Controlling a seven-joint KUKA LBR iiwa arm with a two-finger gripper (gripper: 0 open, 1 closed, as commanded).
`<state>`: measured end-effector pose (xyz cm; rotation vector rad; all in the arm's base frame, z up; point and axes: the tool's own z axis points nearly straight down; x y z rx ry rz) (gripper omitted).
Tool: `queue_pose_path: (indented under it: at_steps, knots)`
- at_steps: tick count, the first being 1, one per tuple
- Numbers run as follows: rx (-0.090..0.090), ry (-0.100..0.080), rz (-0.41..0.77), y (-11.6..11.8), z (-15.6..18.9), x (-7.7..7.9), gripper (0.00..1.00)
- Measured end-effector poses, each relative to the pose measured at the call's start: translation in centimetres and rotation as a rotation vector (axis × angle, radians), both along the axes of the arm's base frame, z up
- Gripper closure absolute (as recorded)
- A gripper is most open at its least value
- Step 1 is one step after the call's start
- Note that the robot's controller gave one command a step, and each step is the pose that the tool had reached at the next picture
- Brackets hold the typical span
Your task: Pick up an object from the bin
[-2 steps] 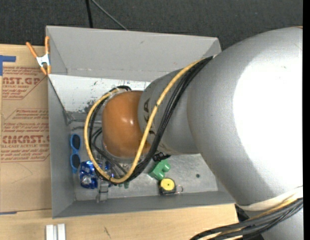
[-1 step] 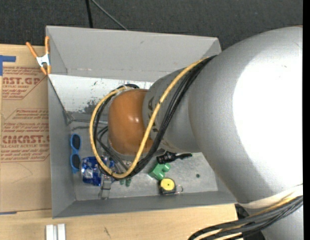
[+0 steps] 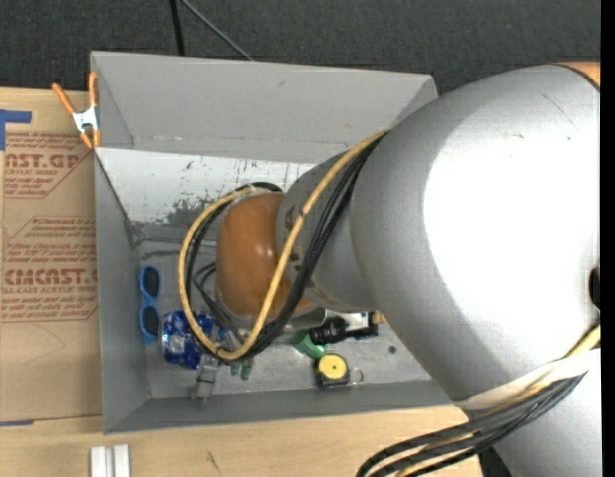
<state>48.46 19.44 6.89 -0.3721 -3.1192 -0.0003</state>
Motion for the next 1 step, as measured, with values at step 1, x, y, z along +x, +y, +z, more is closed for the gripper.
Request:
queue_pose_path:
  at_steps: [1]
  knots:
    - [0.001,-0.001,0.001,0.06,-0.02,0.02,0.00]
